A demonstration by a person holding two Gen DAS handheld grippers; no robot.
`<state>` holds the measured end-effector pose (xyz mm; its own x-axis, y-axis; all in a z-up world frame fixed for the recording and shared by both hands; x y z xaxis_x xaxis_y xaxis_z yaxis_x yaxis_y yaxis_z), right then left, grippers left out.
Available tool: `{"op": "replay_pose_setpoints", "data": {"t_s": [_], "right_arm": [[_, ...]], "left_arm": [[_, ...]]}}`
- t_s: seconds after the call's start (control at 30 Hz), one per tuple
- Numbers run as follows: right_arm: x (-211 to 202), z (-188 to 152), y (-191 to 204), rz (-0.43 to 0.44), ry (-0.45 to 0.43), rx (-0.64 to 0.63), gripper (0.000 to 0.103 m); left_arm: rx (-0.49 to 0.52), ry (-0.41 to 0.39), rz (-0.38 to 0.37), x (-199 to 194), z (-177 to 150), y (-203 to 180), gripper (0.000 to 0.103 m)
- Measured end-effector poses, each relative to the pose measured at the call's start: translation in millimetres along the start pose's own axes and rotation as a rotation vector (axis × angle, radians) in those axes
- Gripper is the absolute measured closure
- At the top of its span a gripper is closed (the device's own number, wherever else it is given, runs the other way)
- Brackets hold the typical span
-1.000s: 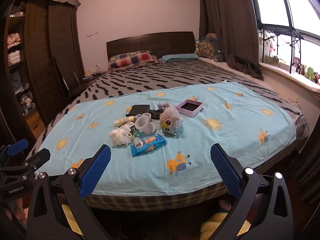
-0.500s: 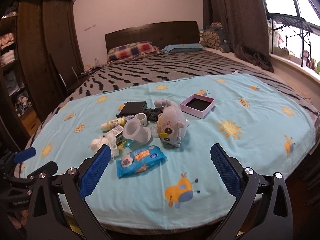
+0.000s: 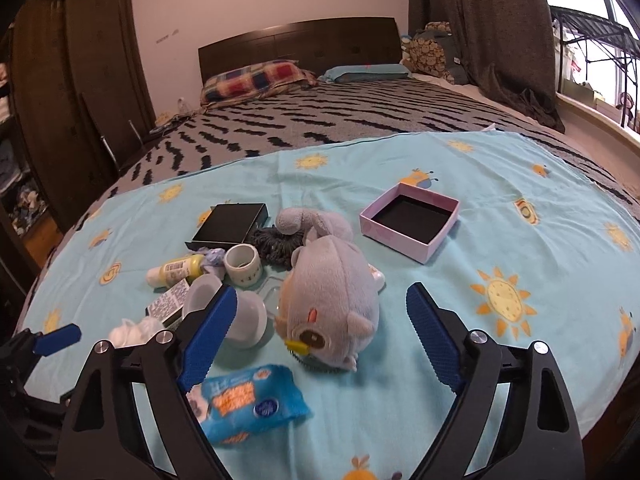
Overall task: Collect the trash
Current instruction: 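Grasp the white yarn ball with the left tool while the right tool grasps the grey plush toy, then lower both tools beside the bed and release yarn and plush into the bin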
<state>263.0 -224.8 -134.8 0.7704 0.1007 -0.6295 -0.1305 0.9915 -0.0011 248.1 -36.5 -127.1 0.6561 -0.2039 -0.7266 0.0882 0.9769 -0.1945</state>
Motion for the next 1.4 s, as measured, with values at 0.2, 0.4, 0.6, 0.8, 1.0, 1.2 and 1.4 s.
{"op": "replay_pose_setpoints", "data": {"t_s": [0.2,0.4,0.6,0.8,1.0,1.2,1.4], "right_arm": [[33.0,-1.5,-2.5,0.038,0.066,0.007,0.035],[33.0,0.4,-5.3,0.026,0.053,-0.004,0.046],[-2.8,12.6,-3.0,-0.015,-0.013,-0.031,0.047],[-68.9,19.8,8.8,-0.015,-0.095,-0.057,0.047],[-128.6,8.0,25.7,0.013,-0.148,-0.079,0.047],[-173.2,-28.0,39.6,0.048,-0.150,-0.088,0.047],[-191.9,-70.5,46.5,0.057,-0.104,-0.089,0.047]], "left_arm": [[0.003,0.070,-0.033,33.9,2.8,-3.8,0.050],[0.007,0.042,-0.028,30.8,6.9,-4.2,0.060],[0.007,-0.046,-0.011,-9.9,15.1,-4.7,0.061],[0.018,-0.126,-0.024,-66.8,13.2,-9.4,0.061],[0.010,-0.169,-0.045,-117.4,-10.1,-10.4,0.061],[-0.001,-0.156,-0.060,-147.3,-49.6,-10.3,0.061],[-0.010,-0.113,-0.053,-155.3,-96.9,-2.1,0.061]]}}
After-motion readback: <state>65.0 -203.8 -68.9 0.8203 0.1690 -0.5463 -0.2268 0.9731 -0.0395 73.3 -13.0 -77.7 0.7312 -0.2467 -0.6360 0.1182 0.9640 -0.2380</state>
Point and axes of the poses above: each gripper's, at about its wrist camera, not at the fingertips, and x roughly the way its jaws point, y to its left, z to its top, the point moved 1 cm from there along x, roughly the way its jaws point, and after that the axes turned 10 degrees about -x, right-handed, at the moved point
